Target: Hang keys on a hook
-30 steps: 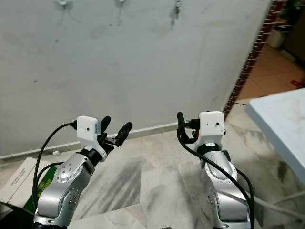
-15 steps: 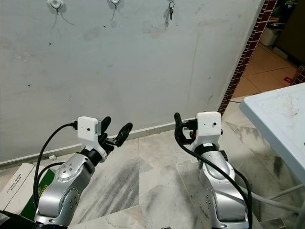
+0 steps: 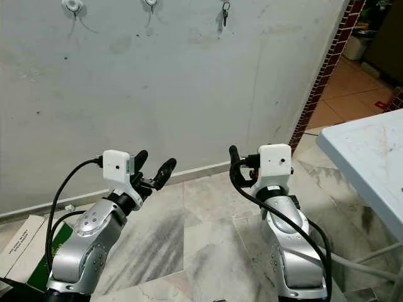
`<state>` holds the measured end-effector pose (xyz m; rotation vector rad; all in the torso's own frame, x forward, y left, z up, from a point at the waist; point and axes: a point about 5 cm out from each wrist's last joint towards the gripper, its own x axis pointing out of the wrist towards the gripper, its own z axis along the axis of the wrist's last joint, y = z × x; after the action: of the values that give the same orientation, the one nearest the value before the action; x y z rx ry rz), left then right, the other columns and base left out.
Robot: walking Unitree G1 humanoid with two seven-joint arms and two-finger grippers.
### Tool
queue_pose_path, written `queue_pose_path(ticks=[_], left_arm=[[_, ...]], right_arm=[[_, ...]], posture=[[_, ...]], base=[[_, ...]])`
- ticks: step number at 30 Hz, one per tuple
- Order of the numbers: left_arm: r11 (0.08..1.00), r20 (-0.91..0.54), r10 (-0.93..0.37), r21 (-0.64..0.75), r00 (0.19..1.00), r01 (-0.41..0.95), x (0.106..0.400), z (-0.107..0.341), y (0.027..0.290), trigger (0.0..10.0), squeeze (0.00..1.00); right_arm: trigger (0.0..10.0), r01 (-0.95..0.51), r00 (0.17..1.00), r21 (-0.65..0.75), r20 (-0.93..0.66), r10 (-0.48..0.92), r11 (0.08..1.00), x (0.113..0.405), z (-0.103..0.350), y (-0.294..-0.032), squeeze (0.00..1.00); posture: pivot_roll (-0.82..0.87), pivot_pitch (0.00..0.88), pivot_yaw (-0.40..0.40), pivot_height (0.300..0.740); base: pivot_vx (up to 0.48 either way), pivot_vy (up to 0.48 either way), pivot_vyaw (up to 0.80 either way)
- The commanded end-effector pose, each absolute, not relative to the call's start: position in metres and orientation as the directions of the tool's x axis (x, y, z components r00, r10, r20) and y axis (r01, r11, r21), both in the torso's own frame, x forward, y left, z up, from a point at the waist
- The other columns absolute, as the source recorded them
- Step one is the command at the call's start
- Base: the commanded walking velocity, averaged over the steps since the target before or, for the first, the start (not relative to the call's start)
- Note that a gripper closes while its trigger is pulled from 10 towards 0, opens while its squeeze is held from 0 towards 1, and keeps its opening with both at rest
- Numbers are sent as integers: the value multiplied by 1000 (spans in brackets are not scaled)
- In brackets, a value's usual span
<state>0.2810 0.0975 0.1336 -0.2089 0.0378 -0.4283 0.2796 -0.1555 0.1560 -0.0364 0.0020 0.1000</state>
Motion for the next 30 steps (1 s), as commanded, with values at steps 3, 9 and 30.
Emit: queue_pose_path(ticks=[3,9,30], left_arm=[[891,-4,-415,-206,910,405,281,132,101,10000,0],[879,4,-441,-200,898,432,279,133,97,10000,0],[879,6,-428,-228,904,418,280,133,96,10000,0]], right_arm=[[10000,-119,993,-30,9,119,992,280,158,-152,0],[10000,-115,993,-21,-9,115,993,279,156,-153,0],[10000,-119,993,-31,-12,119,992,279,156,-153,0]], posture=[[-87,104,58,740],[-88,105,59,740],[-93,110,57,740]], base=[[0,0,0],[0,0,-515],[0,-35,-775]])
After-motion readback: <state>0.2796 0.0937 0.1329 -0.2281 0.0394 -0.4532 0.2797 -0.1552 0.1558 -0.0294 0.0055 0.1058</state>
